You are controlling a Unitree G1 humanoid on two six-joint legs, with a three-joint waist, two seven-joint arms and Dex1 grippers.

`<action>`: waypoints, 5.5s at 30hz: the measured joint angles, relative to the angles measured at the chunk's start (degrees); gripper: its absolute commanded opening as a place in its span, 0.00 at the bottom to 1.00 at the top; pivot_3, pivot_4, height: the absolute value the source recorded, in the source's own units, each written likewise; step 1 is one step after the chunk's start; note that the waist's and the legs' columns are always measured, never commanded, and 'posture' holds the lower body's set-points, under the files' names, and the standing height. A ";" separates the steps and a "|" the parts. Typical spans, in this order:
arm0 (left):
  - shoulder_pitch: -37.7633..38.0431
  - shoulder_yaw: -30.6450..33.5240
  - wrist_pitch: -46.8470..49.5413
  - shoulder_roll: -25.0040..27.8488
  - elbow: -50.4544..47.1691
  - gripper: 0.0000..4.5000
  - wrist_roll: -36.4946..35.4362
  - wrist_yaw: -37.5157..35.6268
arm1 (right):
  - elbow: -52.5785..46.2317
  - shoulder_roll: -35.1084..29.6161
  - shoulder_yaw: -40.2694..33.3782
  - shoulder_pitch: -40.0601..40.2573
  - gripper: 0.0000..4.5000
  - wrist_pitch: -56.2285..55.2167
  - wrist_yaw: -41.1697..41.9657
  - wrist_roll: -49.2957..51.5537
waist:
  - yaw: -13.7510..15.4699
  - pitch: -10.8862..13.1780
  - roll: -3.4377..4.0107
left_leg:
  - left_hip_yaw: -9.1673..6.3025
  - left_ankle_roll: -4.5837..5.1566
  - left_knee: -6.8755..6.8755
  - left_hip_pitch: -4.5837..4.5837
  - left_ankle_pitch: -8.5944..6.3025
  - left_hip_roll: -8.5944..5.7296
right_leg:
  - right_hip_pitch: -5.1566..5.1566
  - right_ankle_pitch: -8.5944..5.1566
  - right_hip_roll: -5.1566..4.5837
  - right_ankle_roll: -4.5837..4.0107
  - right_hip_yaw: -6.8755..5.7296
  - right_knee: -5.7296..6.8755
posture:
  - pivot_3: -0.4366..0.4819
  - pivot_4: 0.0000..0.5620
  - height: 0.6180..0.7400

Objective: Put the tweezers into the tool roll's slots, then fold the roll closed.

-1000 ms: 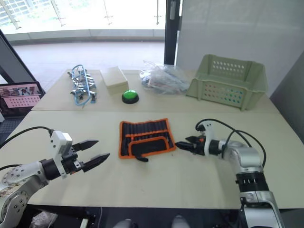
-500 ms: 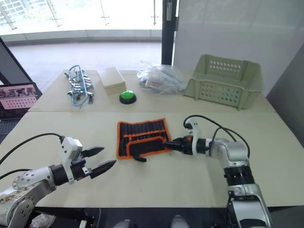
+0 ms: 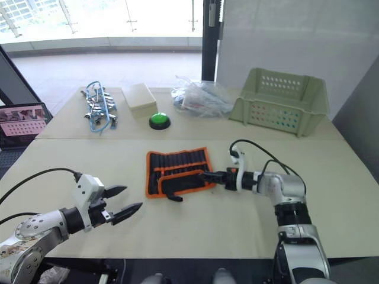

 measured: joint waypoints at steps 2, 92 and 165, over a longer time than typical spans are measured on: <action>0.00 0.00 -0.07 0.00 0.00 1.00 0.02 0.09 | 0.69 0.15 -0.67 -0.01 0.66 0.47 -0.39 0.00 | 0.06 0.00 0.00 | 0.00 0.00 0.00 -0.01 0.00 0.00 | -0.01 0.00 0.00 0.00 0.00 0.00 | 0.48 0.27 1.00; 3.51 2.94 -8.92 -0.82 -0.75 1.00 -2.08 -6.29 | -5.33 1.43 -8.86 -1.56 0.01 12.81 -13.39 11.10 | 0.33 0.08 -0.01 | 0.01 0.02 -0.01 -0.30 -0.02 -0.02 | -0.27 0.06 -0.02 -0.10 -0.02 -0.01 | 0.48 0.27 1.00; -9.37 5.61 18.84 -11.96 11.14 1.00 -21.45 17.27 | 4.56 2.40 20.82 3.23 0.01 -54.20 10.52 -23.24 | 0.30 -0.03 -0.19 | 0.13 -0.02 0.05 0.37 0.00 0.10 | 0.18 0.10 0.04 -0.16 -0.04 0.23 | 0.48 0.27 1.00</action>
